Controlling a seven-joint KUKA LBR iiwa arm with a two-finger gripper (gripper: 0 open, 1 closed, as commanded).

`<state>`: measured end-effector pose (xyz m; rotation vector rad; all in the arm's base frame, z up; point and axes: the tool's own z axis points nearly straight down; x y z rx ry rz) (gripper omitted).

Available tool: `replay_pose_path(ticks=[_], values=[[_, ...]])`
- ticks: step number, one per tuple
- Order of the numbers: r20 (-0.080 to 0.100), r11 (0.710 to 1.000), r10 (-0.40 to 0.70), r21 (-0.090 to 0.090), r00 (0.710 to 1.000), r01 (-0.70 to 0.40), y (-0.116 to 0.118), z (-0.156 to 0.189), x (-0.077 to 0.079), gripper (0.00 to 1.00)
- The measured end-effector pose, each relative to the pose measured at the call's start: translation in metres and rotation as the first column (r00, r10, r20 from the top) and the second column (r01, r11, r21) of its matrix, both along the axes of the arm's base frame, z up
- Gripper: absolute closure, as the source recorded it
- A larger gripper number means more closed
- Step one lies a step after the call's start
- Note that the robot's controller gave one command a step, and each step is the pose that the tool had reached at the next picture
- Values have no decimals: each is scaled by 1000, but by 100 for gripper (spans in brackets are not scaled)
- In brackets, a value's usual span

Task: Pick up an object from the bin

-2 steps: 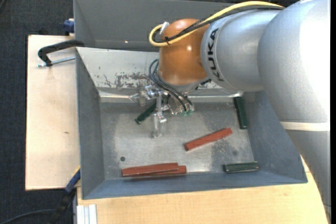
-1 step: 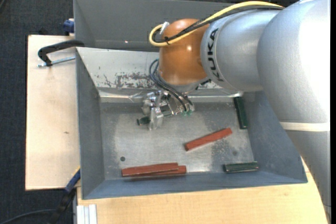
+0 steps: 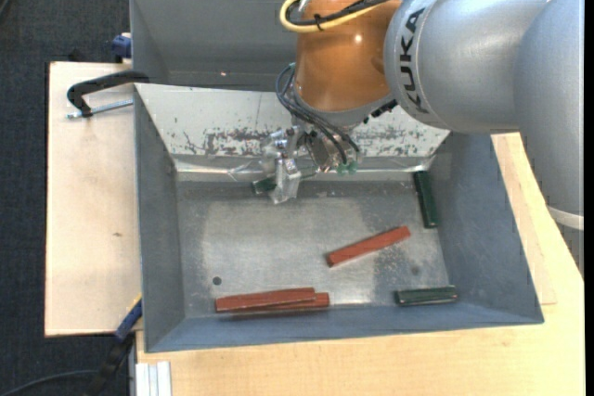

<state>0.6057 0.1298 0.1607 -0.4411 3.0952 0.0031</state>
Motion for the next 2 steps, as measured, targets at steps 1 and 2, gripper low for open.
replay_pose_path(ticks=[1, 2], values=[[-5, 1000, -1, -1, 1000, 1, 1, 20, 2, 100], [-7, 1000, -3, -1, 1000, 3, 1, 30, 4, 100]])
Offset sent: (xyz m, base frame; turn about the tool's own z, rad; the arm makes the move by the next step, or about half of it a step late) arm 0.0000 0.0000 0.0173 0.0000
